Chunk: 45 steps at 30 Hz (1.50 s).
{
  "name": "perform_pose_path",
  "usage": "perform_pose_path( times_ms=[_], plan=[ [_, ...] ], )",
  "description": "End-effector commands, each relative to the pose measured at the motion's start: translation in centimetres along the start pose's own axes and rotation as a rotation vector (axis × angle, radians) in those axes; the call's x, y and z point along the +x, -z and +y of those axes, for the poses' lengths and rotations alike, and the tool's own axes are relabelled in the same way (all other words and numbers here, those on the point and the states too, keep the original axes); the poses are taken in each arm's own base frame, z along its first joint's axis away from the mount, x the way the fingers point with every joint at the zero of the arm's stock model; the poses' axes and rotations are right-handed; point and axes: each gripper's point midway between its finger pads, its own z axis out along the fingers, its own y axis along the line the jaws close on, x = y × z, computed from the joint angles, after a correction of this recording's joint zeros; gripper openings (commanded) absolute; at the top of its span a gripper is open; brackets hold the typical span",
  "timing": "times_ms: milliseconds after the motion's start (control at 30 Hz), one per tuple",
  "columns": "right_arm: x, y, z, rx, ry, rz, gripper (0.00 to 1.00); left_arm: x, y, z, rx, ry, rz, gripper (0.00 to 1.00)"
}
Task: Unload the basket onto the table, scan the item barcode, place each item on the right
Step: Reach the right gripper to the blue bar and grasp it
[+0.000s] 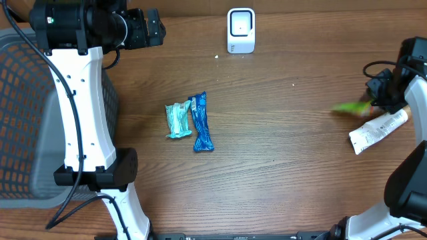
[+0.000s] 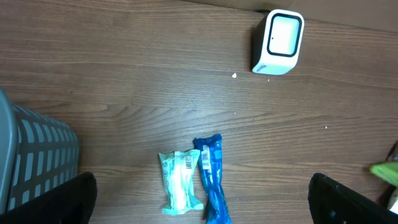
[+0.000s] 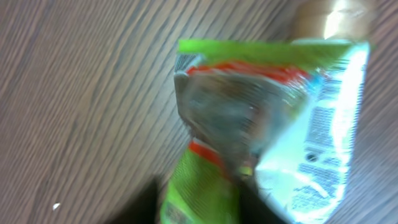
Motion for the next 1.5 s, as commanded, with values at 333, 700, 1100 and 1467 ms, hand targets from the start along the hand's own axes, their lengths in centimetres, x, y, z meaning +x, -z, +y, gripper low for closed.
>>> perform_pose_path(
  times_ms=[333, 700, 1100, 1467],
  plan=[
    [4.7, 7.7, 12.1, -0.644, 0.452, 0.175, 0.74, 0.0, 0.8, -0.6, 0.015, -0.020, -0.016, 1.00],
    [20.0, 6.6, 22.4, -0.706, 0.775, 0.291, 0.85, 0.0, 0.8, -0.6, 0.015, -0.020, -0.016, 1.00],
    [34.7, -1.0, 26.5, -0.802, 0.935, 0.557, 0.82, 0.0, 0.8, -0.6, 0.015, -0.020, -0.016, 1.00],
    [38.6, -3.9, 26.5, -0.786, 0.929, 0.624, 0.70, 0.0, 0.8, -0.6, 0.015, -0.020, -0.016, 1.00]
  ],
)
